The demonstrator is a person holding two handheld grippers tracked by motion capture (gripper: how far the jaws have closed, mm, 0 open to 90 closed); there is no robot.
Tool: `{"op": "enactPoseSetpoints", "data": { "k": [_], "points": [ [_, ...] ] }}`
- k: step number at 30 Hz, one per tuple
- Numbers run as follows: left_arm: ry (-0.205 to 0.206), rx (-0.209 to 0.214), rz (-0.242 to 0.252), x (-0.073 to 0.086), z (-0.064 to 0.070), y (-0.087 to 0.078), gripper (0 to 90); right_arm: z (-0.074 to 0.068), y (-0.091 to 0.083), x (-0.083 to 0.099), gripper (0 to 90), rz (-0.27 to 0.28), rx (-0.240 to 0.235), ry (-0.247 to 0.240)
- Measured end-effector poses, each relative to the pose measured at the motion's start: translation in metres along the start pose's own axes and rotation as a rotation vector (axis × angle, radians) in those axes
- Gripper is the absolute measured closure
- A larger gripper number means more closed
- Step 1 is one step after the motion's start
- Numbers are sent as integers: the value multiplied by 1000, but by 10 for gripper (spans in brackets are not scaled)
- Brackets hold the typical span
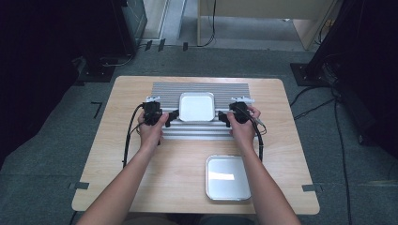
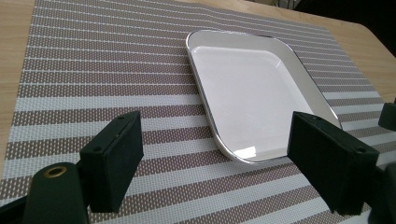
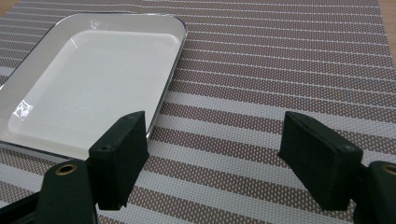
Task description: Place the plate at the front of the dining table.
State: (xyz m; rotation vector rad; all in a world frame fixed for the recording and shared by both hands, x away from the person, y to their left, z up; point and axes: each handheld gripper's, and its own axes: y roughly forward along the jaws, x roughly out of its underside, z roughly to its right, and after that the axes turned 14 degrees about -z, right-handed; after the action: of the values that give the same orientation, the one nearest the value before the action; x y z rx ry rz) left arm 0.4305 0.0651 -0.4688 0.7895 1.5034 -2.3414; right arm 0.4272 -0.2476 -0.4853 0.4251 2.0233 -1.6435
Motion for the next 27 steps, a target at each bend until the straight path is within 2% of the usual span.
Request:
{"op": "enactPoseSetpoints", "data": {
  "k": [4,8,17,27],
  "points": [
    [19,-5,2,6,-1,-4,183,4,-3,5,235,-5,-1,-6],
    [21,-19,2,9,-3,-6,183,9,-6,10,240,-5,-7,-5],
    [44,-19,6,18,-5,-13,183,17,-15,21,245,13,-23,-6],
    [44,-13,9,30,-11,-19,183,23,-26,30,250,30,-55,17]
  ]
}}
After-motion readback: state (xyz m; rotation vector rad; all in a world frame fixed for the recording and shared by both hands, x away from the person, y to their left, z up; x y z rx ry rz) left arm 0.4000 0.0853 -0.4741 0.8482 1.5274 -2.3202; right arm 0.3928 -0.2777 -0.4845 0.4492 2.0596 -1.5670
